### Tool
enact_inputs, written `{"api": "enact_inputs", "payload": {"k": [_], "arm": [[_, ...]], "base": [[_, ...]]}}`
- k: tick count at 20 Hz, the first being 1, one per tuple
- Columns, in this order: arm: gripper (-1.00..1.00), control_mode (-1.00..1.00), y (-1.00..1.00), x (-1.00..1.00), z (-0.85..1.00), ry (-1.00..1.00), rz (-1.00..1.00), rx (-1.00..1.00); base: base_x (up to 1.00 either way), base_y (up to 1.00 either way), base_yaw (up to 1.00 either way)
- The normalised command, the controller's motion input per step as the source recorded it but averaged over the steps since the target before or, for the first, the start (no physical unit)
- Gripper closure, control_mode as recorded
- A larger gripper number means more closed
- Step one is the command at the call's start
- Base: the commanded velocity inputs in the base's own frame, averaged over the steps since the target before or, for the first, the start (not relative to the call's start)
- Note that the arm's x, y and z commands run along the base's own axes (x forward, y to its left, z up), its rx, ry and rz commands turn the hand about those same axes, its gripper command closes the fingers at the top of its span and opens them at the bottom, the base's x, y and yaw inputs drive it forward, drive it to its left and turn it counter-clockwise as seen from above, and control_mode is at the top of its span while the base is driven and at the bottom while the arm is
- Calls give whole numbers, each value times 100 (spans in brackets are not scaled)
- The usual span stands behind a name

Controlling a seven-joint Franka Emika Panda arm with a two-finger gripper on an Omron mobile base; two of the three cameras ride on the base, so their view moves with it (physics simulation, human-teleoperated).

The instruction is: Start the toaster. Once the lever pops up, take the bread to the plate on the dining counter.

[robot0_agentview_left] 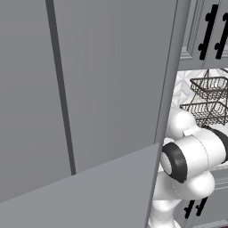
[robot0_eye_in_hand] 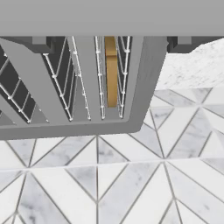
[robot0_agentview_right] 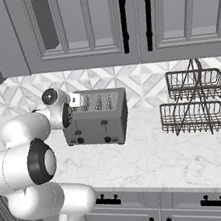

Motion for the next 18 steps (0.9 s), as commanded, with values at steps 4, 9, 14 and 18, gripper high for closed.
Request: {"api": "enact_inputs", "payload": {"k": [4,9,14,18], "arm": [[-100,-100,0,19,-2,0,0,0],[-100,-100,0,1,-6,4,0,0],[-100,-100,0,0,-6,7,0,0],[-100,-100,0,0,-2,5,0,0]], "base": [[0,0,0],[0,0,0],[0,0,0],[0,0,0]]}}
